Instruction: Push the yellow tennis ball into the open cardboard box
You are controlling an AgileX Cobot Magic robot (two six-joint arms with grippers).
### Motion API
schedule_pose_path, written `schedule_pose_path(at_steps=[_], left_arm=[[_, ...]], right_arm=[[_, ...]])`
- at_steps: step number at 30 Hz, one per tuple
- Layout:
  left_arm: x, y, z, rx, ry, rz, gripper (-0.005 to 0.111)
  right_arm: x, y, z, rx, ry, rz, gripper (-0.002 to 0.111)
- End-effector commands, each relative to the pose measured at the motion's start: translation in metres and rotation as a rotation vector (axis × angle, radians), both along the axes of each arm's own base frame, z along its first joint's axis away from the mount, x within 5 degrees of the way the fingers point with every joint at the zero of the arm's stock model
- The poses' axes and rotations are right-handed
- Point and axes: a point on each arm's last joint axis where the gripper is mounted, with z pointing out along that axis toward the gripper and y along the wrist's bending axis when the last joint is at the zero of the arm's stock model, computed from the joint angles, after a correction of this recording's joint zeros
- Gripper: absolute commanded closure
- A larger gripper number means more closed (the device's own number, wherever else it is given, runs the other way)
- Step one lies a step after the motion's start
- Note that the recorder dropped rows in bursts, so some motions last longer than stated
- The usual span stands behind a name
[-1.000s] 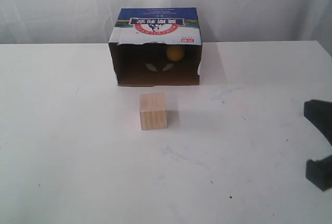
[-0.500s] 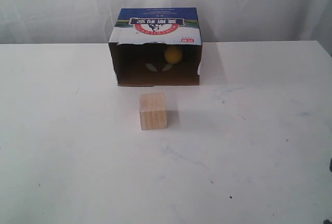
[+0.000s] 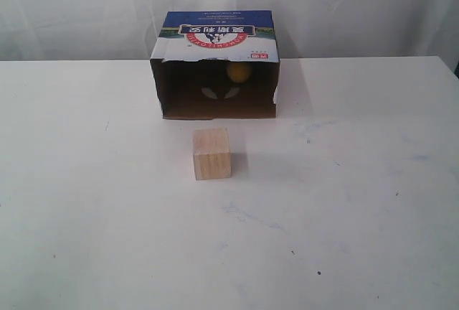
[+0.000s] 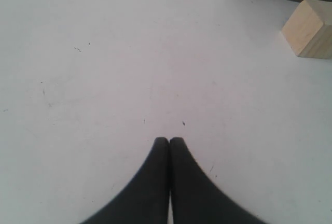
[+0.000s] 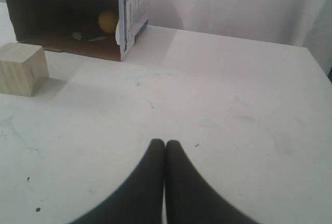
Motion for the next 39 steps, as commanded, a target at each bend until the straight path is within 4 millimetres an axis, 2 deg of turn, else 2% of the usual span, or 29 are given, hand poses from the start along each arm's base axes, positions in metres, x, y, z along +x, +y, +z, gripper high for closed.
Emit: schedule_pose_path(at_steps=[1,8,14,20,28,39], left_arm=[[-0.0016,-0.0007,-0.0042,0.0,0.034,-0.011,0.107],[-0.0016,-0.0007,-0.0042,0.0,0.034,-0.011,0.107],[-0.0016,-0.0007,-0.0042,0.0,0.034,-0.011,0.107],[-0.0016,-0.0007,-0.0042,0.0,0.034,-0.011,0.107],[-0.0016,-0.0007,-0.0042,0.0,0.034,-0.011,0.107],[-0.0016,-0.0007,-0.0042,0.0,0.034,-0.011,0.107]], right_arm=[[-0.0002,-0.0003,-0.0012,0.006,-0.001,-0.005,0.108],[-0.0003,0.0001,-0.0013,0.019,0.002,-0.004,0.108],[-0.0013,0.0044,-0.0015,0.164,0.036,0.012,0.108],[-0.0001,0.0049,0.0055,0.188,-0.039,0.019,0.108],[0.0002,0.005,0.0078,0.042,-0.096,0.049,0.108],[0.0002,0.005,0.0078,0.042,-0.096,0.049,0.108]])
